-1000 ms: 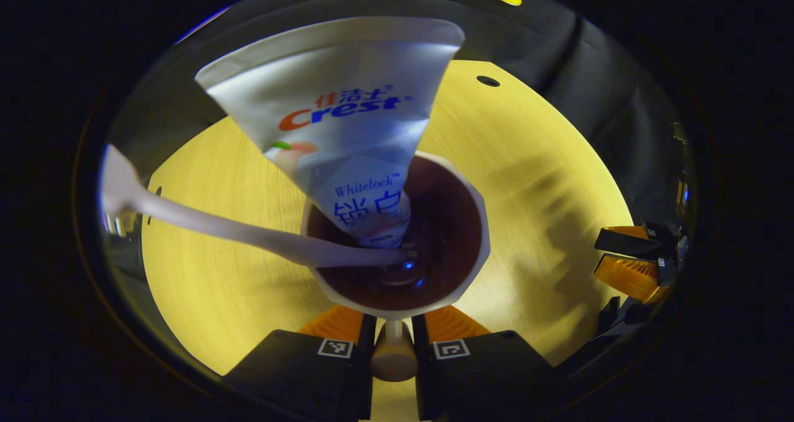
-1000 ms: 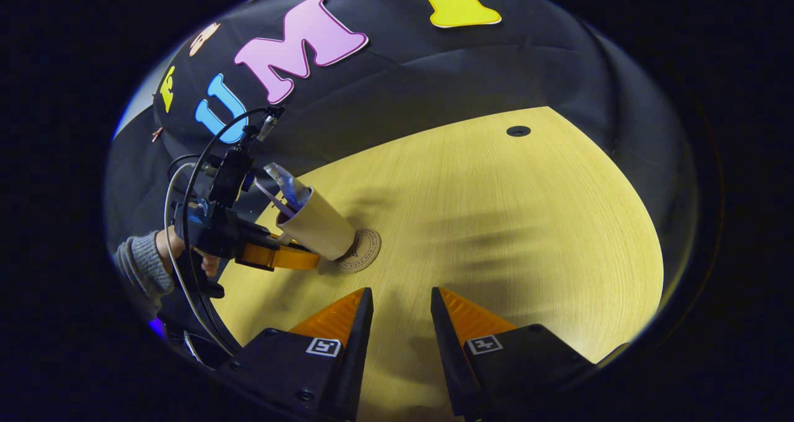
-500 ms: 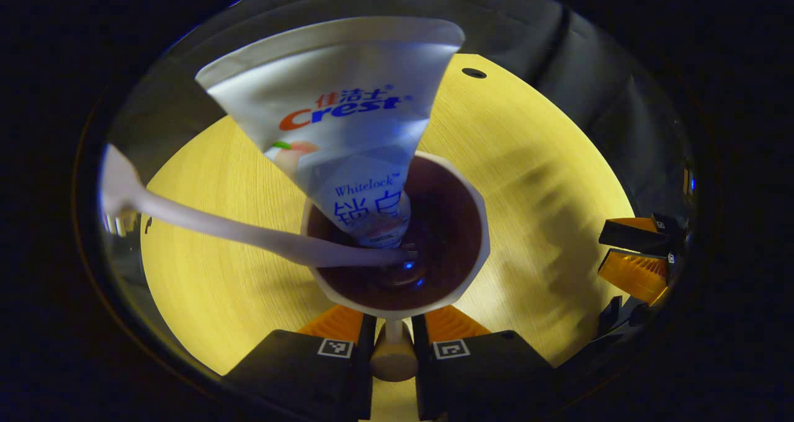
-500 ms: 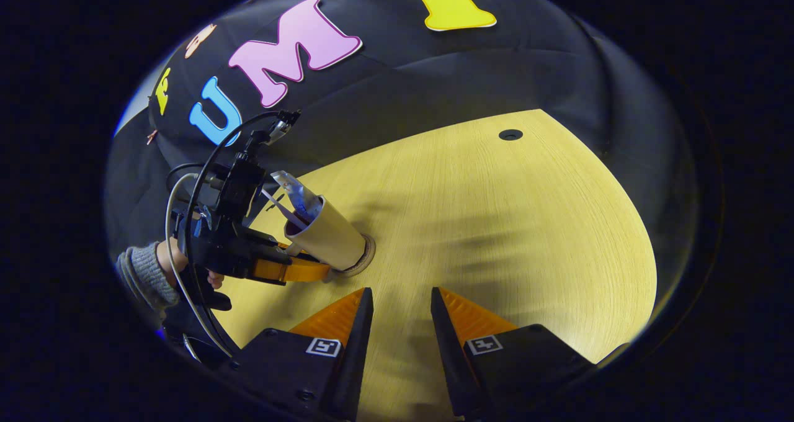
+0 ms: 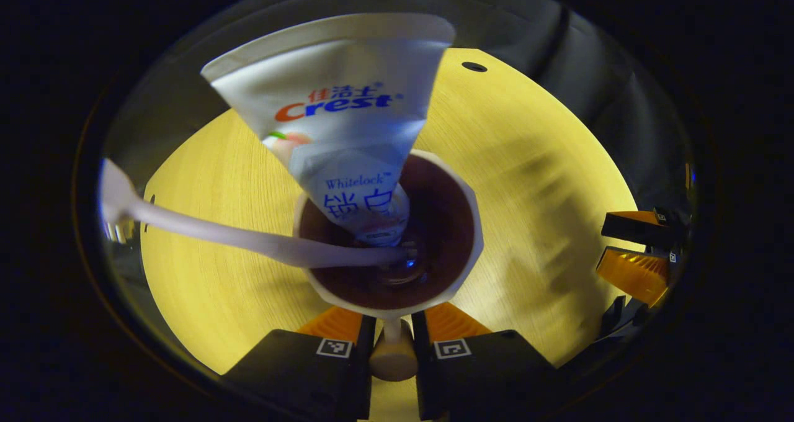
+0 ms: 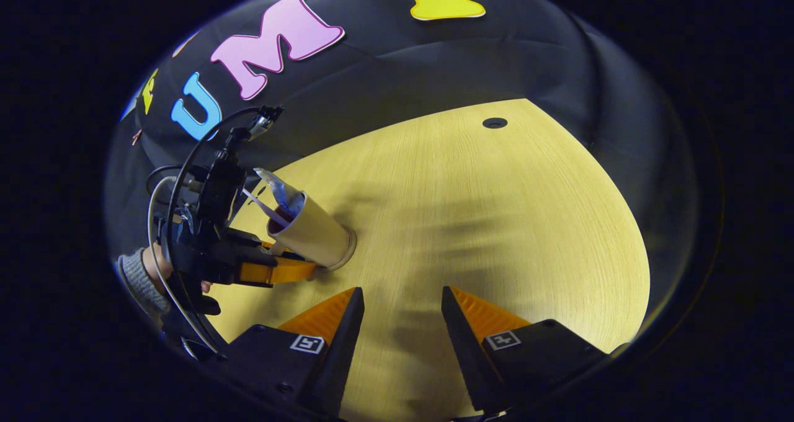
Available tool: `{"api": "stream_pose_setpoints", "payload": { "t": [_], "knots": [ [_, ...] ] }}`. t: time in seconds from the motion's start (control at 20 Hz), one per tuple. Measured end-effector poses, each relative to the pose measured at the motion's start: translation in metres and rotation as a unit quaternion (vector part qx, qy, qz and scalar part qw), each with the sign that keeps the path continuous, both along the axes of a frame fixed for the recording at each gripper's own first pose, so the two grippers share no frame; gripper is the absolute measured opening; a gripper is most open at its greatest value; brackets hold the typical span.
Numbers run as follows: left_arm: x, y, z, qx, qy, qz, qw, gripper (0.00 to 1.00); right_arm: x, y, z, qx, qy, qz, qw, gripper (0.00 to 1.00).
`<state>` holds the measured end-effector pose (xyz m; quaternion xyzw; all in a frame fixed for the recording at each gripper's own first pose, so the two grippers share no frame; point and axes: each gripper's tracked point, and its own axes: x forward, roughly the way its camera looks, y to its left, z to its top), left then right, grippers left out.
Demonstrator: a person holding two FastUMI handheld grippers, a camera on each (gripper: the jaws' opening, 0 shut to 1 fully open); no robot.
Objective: Put the toothbrush and toothpaste on the desktop into the cup, then pick up the cup and place it on the coaster on the desktop.
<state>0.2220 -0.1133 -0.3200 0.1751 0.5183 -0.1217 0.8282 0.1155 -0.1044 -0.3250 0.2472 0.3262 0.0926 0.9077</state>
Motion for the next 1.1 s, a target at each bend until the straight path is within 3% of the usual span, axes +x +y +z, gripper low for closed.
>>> {"api": "stream_pose_setpoints", "payload": {
  "t": [0.05, 0.1, 0.15, 0.2, 0.25, 0.5, 0.55, 0.6, 0.95, 1.1],
  "knots": [
    [0.001, 0.0, 0.0, -0.001, -0.002, 0.001, 1.0, 0.34, 0.001, 0.0, 0.001, 0.001, 0.0, -0.001, 1.0, 0.78],
    [-0.001, -0.001, 0.0, -0.004, -0.002, 0.001, 1.0, 0.39, 0.001, 0.001, 0.004, 0.004, -0.002, -0.001, 1.0, 0.78],
    [-0.003, -0.003, 0.001, -0.009, -0.004, 0.001, 1.0, 0.35, 0.002, 0.002, 0.007, 0.006, -0.005, -0.002, 1.0, 0.79],
    [-0.004, -0.003, 0.002, -0.013, -0.007, 0.004, 1.0, 0.43, 0.003, 0.003, 0.007, 0.006, -0.006, -0.001, 1.0, 0.79],
    [-0.006, -0.003, 0.004, -0.016, -0.01, 0.006, 1.0, 0.37, 0.003, 0.004, 0.008, 0.006, -0.006, -0.001, 1.0, 0.79],
    [-0.002, -0.003, 0.016, -0.005, -0.06, 0.0, 0.998, 0.57, 0.001, 0.006, 0.016, 0.003, -0.008, -0.01, 1.0, 0.8],
    [0.0, -0.002, 0.015, -0.007, -0.068, -0.004, 0.998, 0.59, 0.0, 0.008, 0.018, 0.004, -0.007, -0.011, 1.0, 0.82],
    [0.0, -0.004, 0.016, -0.01, -0.076, -0.007, 0.997, 0.67, -0.001, 0.01, 0.018, 0.004, -0.005, -0.01, 1.0, 0.88],
    [-0.024, -0.007, 0.059, -0.038, -0.135, -0.011, 0.99, 0.73, -0.012, 0.01, 0.031, -0.003, 0.019, -0.032, 0.999, 0.89],
    [-0.051, -0.004, 0.078, -0.055, -0.142, -0.007, 0.988, 0.73, -0.018, 0.021, 0.042, 0.025, 0.036, -0.034, 0.998, 0.89]
  ]
}}
